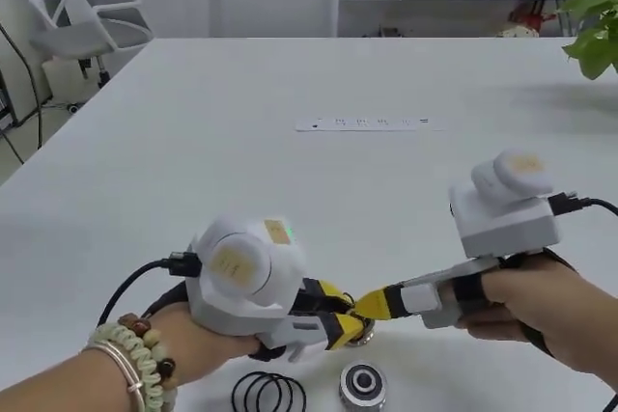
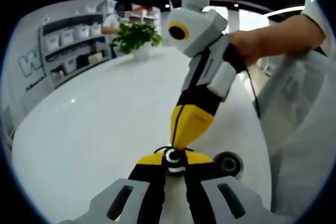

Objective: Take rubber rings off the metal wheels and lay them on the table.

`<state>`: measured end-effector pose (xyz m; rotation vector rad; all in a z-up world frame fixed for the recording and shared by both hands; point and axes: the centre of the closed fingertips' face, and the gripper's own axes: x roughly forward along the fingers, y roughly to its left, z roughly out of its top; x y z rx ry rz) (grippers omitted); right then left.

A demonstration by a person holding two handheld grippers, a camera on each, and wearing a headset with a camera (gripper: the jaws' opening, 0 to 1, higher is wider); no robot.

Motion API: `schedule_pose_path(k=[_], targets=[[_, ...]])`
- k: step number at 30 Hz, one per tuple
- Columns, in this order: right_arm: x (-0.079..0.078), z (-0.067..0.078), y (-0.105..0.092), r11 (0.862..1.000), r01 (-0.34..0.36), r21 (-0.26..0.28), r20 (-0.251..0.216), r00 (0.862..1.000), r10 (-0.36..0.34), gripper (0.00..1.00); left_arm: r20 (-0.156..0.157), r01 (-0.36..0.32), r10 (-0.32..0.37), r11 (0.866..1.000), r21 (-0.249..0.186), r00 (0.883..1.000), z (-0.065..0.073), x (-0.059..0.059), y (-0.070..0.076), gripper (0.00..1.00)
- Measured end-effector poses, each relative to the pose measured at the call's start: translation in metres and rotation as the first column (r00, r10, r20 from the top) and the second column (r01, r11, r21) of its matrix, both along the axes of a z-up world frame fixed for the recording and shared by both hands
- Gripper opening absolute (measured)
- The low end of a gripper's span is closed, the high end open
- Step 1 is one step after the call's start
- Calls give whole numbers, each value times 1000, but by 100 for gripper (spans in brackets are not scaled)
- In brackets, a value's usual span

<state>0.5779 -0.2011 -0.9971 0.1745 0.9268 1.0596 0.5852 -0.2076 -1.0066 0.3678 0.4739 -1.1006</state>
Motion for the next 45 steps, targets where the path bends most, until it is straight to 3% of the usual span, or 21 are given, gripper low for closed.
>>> schedule_pose_path(k=[5,12,14,17,23,28,32,38,42,45], targets=[[7,8,-2,998,47,29,-1,999,-47,0,20,5,-6,1000,23,1000,10,2,2,14],[12,20,-1,996,70,55,21,997,-71,0,4,-18,18,999,-27,1000,33,7,9,20],[13,23,-2,995,76,59,26,997,-77,0,-2,-19,19,1000,-23,1000,38,6,13,22],[15,30,-2,994,84,67,45,995,-87,0,9,-18,18,1000,-7,1000,51,6,22,25],[16,49,2,990,86,114,76,993,-95,0,39,-42,43,999,-17,998,80,3,43,32],[13,58,9,988,73,140,90,992,-86,0,66,-71,72,997,-16,995,95,-9,67,34],[9,63,17,986,55,159,92,993,-70,0,71,-95,96,995,-18,993,102,-25,86,36],[-3,62,33,989,-7,151,98,995,-8,0,74,-124,124,992,8,990,97,-53,113,43],[-14,58,44,988,-48,145,87,996,36,0,45,-157,156,988,4,987,91,-73,129,43],[-25,48,51,989,-101,105,84,992,92,0,31,-178,178,984,6,984,86,-87,138,45]])
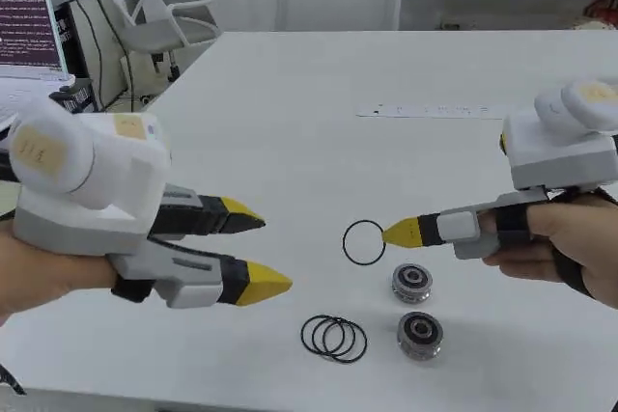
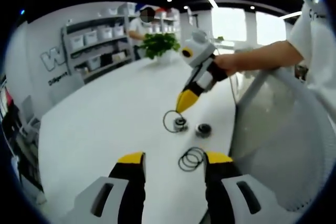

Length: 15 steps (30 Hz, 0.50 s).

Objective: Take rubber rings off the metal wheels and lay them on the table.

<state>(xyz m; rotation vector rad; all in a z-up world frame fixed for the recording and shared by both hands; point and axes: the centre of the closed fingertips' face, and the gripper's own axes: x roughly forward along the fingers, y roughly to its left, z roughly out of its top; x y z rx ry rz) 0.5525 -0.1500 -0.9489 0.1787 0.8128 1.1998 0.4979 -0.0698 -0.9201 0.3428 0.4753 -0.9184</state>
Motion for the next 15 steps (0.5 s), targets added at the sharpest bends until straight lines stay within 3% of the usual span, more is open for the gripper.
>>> schedule_pose_path(k=[3,7,12,15], targets=[[-11,-8,8,999,-43,-22,-12,999,43,0,-18,-11,11,1000,4,1000,-7,-15,6,45],[-29,-26,17,991,-109,-82,-37,994,106,0,-42,-24,24,1000,-2,999,-17,-26,10,46],[-45,-54,23,967,-173,-189,-52,985,166,0,-59,-39,40,999,3,997,-25,-29,15,46],[-46,-66,25,957,-191,-218,-52,982,184,0,-59,-63,61,998,-29,996,-23,-29,17,46]])
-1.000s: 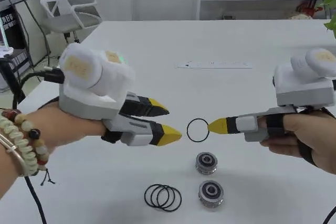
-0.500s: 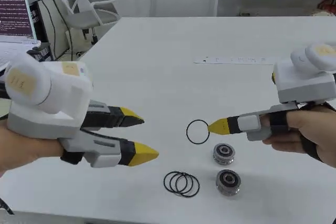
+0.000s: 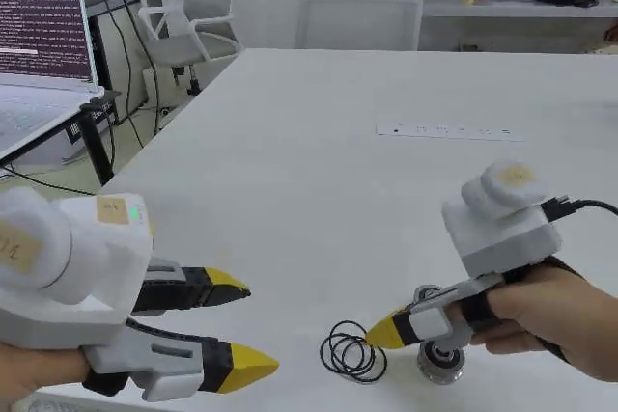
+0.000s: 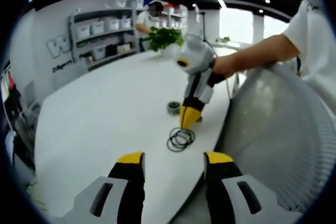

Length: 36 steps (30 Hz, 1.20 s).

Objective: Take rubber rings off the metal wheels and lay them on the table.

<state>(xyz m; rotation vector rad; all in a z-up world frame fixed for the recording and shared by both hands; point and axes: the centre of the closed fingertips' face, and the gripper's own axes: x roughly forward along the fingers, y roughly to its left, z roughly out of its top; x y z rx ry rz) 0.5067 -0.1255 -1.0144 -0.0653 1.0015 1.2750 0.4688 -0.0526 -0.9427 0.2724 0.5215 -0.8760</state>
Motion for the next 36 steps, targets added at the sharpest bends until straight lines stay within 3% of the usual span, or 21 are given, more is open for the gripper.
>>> schedule_pose_path(k=[8,13,16,22,30,33,36], targets=[[1,-15,-3,996,-38,-82,85,995,45,4,-13,-54,54,998,-38,998,-4,-1,9,45],[3,-9,-3,998,-33,-59,80,996,37,10,-16,-73,73,996,-57,997,-6,0,14,44],[8,-2,-9,997,-32,-66,116,992,39,14,-17,-82,81,994,-71,997,-4,2,14,44],[8,8,-23,997,-30,-73,146,988,40,20,-20,-94,93,992,-89,996,-4,4,14,47],[-12,23,-46,990,-106,-88,186,975,121,42,-33,-122,119,986,-117,992,-1,6,17,53],[-17,25,-59,984,-134,-115,237,958,158,47,-35,-131,127,984,-120,991,1,7,18,56],[-21,28,-69,982,-140,-123,253,953,168,58,-42,-133,129,984,-117,991,0,6,19,59]])
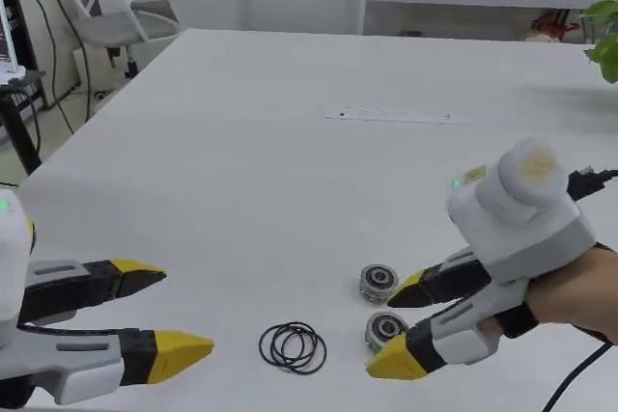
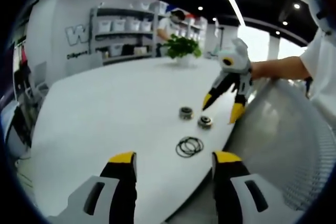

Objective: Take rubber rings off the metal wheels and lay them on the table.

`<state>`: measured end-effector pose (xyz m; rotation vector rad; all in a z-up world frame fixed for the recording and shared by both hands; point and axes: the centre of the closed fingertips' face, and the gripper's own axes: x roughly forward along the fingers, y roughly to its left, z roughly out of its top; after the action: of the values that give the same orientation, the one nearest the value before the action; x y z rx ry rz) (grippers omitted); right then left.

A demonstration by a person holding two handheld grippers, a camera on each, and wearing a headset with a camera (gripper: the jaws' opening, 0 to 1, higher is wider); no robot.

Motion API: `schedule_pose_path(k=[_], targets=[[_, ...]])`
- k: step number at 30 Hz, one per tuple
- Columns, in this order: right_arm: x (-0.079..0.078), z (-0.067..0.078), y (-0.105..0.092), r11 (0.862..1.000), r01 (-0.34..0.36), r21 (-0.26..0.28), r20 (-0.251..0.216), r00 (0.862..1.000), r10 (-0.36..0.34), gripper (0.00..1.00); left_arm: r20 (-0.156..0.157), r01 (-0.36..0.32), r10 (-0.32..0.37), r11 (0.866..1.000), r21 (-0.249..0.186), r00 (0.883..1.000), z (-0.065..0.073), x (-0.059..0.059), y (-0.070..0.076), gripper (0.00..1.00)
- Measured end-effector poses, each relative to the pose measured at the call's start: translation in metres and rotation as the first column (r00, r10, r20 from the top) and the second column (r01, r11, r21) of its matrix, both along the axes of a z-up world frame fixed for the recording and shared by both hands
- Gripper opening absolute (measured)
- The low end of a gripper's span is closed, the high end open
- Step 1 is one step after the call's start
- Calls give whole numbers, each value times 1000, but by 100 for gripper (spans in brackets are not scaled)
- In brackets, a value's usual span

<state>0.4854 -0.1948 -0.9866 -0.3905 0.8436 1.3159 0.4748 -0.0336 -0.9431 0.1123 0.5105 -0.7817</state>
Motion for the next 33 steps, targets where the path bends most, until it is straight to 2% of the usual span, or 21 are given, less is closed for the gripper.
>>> schedule_pose_path(k=[4,7,10,12,15,19,22,24,29,33], targets=[[-1,9,-15,1000,-10,5,54,998,9,70,-17,-1,1,1000,5,1000,-4,-1,1,64],[0,17,-28,999,15,32,69,997,-17,76,-27,-4,4,1000,6,1000,-6,-1,0,66],[4,26,-43,995,56,77,92,994,-63,83,-26,2,-2,1000,5,1000,-6,-2,-2,66],[7,32,-54,987,110,118,99,988,-122,86,-28,-1,1,1000,4,1000,-6,-2,-2,66],[10,37,-69,969,184,163,89,976,-201,88,-24,-14,14,1000,-6,1000,-5,-1,-1,66],[8,32,-85,953,244,179,81,962,-262,88,-30,-24,24,1000,-17,999,-6,-1,1,66],[3,24,-95,937,295,187,52,950,-309,89,-31,-38,37,999,-19,999,-6,0,2,67],[2,20,-100,920,337,199,28,937,-349,90,-33,-41,41,999,-22,999,-6,-1,1,67],[0,17,-105,890,400,221,-19,914,-406,91,-32,-58,57,998,-36,998,-3,-1,0,66],[0,18,-104,886,407,221,-18,911,-413,91,-29,-58,57,997,-41,998,-1,-3,-5,66]])
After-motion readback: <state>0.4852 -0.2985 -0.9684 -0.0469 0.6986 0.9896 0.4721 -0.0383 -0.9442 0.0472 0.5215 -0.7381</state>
